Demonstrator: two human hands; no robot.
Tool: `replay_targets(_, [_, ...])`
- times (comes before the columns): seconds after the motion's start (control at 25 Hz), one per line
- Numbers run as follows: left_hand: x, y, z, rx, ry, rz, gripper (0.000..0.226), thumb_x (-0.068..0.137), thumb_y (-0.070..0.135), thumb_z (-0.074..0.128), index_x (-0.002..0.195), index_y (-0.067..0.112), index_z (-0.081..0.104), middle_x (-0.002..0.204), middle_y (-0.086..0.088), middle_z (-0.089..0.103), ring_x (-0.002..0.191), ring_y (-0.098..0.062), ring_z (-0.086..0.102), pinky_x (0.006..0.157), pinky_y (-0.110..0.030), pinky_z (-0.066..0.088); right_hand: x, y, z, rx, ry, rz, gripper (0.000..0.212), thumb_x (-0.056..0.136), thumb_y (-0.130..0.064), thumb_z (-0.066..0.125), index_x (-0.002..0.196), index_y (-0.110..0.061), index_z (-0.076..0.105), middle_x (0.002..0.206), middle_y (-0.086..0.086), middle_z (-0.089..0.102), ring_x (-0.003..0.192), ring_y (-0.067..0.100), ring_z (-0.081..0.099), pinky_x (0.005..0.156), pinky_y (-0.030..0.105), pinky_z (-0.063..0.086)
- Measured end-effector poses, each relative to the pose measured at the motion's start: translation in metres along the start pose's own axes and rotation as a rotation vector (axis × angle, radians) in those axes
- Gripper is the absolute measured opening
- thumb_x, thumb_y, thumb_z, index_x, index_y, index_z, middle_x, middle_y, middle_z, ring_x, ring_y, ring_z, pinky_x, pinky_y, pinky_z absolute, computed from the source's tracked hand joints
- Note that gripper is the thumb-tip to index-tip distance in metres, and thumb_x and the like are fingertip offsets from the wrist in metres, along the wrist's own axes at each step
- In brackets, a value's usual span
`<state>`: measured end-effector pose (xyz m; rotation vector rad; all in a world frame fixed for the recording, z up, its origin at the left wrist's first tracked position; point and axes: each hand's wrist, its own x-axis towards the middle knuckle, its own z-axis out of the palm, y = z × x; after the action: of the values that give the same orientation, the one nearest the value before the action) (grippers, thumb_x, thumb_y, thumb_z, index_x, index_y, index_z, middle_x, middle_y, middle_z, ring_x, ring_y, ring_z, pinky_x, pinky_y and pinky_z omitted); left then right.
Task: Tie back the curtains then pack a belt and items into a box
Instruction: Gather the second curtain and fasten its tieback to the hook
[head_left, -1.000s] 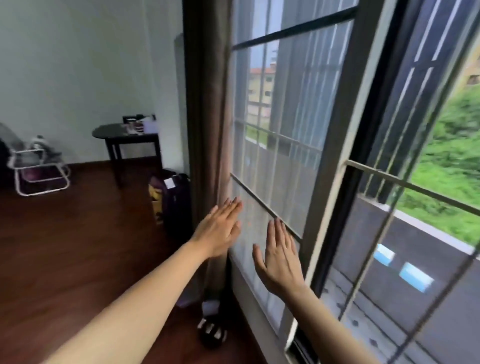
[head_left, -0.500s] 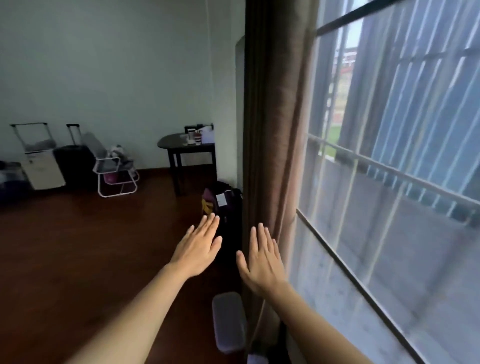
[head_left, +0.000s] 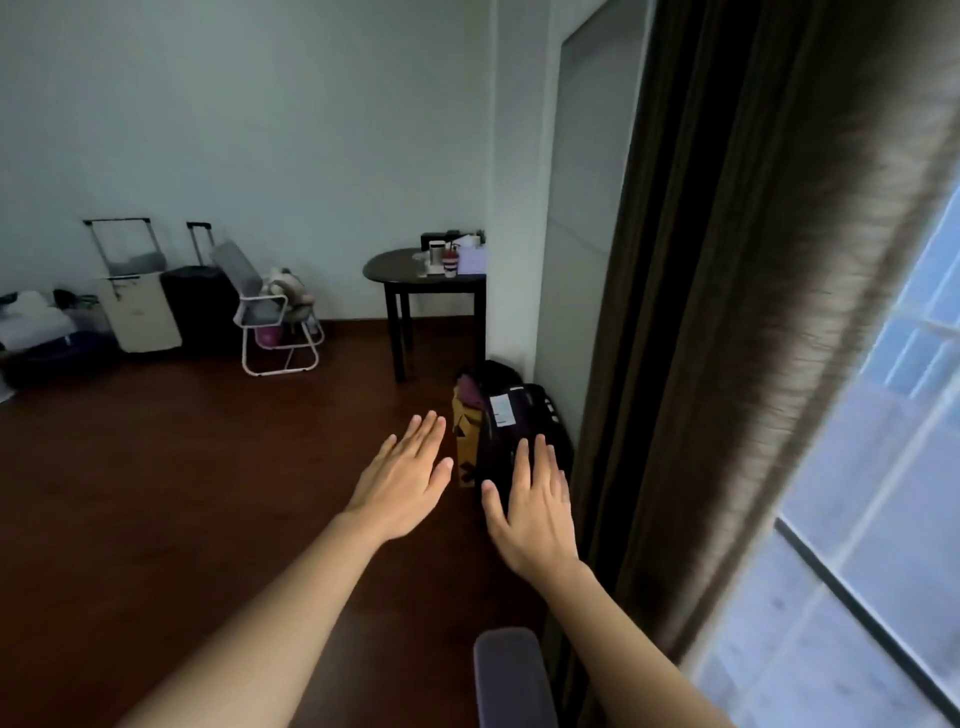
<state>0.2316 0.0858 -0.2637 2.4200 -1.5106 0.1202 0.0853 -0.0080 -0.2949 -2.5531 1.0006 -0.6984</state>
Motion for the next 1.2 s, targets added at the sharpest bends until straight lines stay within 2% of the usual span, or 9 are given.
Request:
replay_targets(0.24, [0.090,-0.065,0.001,0.007,-0.097,0.244,0.058,0.100,0.042,0.019,0.150,0.018,0.000,0.159,0.004,-0.006,0.144,-0.006,-0.010,0.115,-0.027,-0.004,0.074,-0.027,0.062,0.027,0.087,0.273,0.073,0.095,-0.053,0.024,0.150,-0.011,0.000,0.159,0.011,-0.006,0.146,0.023,-0.009,0.118,0.036,0.000])
replay_targets(0.44, [0.175,-0.082,0.001,-0.243,-0.103,0.417,0.058,0.099,0.043,0.026,0.151,0.023,0.008,0.158,0.006,-0.008,0.141,-0.005,-0.013,0.113,-0.023,0.001,0.120,-0.027,0.080,-0.005,0.231,0.466,0.091,0.079,-0.072,0.000,0.150,-0.015,0.010,0.158,0.014,-0.003,0.147,0.026,-0.001,0.118,0.036,0.007])
replay_targets(0.52, [0.204,-0.069,0.005,-0.366,-0.134,0.470,0.056,0.099,0.043,0.030,0.150,0.027,0.012,0.158,0.008,-0.007,0.140,-0.004,-0.012,0.115,-0.026,0.005,0.139,-0.014,0.072,-0.012,0.312,0.502,0.088,0.081,-0.072,0.003,0.149,-0.017,0.013,0.158,0.012,-0.001,0.147,0.025,-0.001,0.118,0.038,0.009])
replay_targets(0.6, [0.234,-0.050,0.010,-0.412,-0.134,0.540,0.055,0.099,0.043,0.032,0.149,0.030,0.014,0.158,0.008,-0.006,0.143,-0.008,-0.007,0.118,-0.031,0.009,0.162,0.000,0.053,0.005,0.387,0.526,0.073,0.091,-0.062,0.020,0.150,-0.019,0.010,0.159,0.008,-0.009,0.146,0.019,-0.008,0.119,0.035,0.004])
replay_targets(0.72, [0.278,-0.013,0.015,-0.476,-0.147,0.655,0.055,0.100,0.041,0.030,0.149,0.030,0.010,0.157,0.006,-0.011,0.145,-0.010,-0.007,0.114,-0.026,0.002,0.194,0.018,0.019,0.006,0.495,0.523,0.067,0.095,-0.050,0.032,0.150,-0.022,0.008,0.156,-0.001,-0.021,0.141,0.009,-0.020,0.116,0.029,-0.003])
replay_targets(0.8, [0.305,0.012,0.013,-0.523,-0.129,0.736,0.053,0.100,0.041,0.031,0.149,0.033,0.011,0.157,0.007,-0.012,0.146,-0.011,-0.005,0.116,-0.027,0.004,0.213,0.022,-0.004,-0.033,0.592,0.495,0.064,0.095,-0.047,0.035,0.149,-0.019,0.016,0.157,0.001,-0.020,0.144,0.013,-0.017,0.118,0.034,0.002])
replay_targets(0.92, [0.340,0.049,0.000,-0.633,-0.030,0.878,0.049,0.099,0.030,0.039,0.145,0.035,0.024,0.158,0.001,-0.008,0.146,-0.014,-0.001,0.118,-0.034,0.016,0.233,0.028,-0.034,-0.141,0.688,0.429,0.060,0.095,-0.039,0.044,0.147,-0.014,0.025,0.157,0.008,-0.015,0.145,0.019,-0.012,0.118,0.035,0.005])
replay_targets(1.08, [0.373,0.100,-0.011,-0.862,-0.069,1.028,0.046,0.097,0.015,0.045,0.139,0.032,0.041,0.157,0.001,-0.006,0.145,-0.008,-0.001,0.114,-0.022,0.017,0.250,0.040,-0.061,-0.263,0.713,0.381,0.063,0.090,-0.028,0.055,0.146,-0.021,0.026,0.157,0.010,-0.012,0.142,0.013,-0.013,0.114,0.030,0.005])
replay_targets(1.2, [0.391,0.128,0.003,-0.915,-0.093,1.149,0.047,0.092,0.009,0.051,0.138,0.021,0.044,0.157,-0.010,0.012,0.144,-0.018,0.020,0.114,-0.023,0.024,0.251,0.050,-0.062,-0.248,0.647,0.471,0.068,0.092,-0.029,0.051,0.149,-0.022,0.016,0.156,0.003,-0.015,0.139,0.006,-0.013,0.114,0.025,0.002])
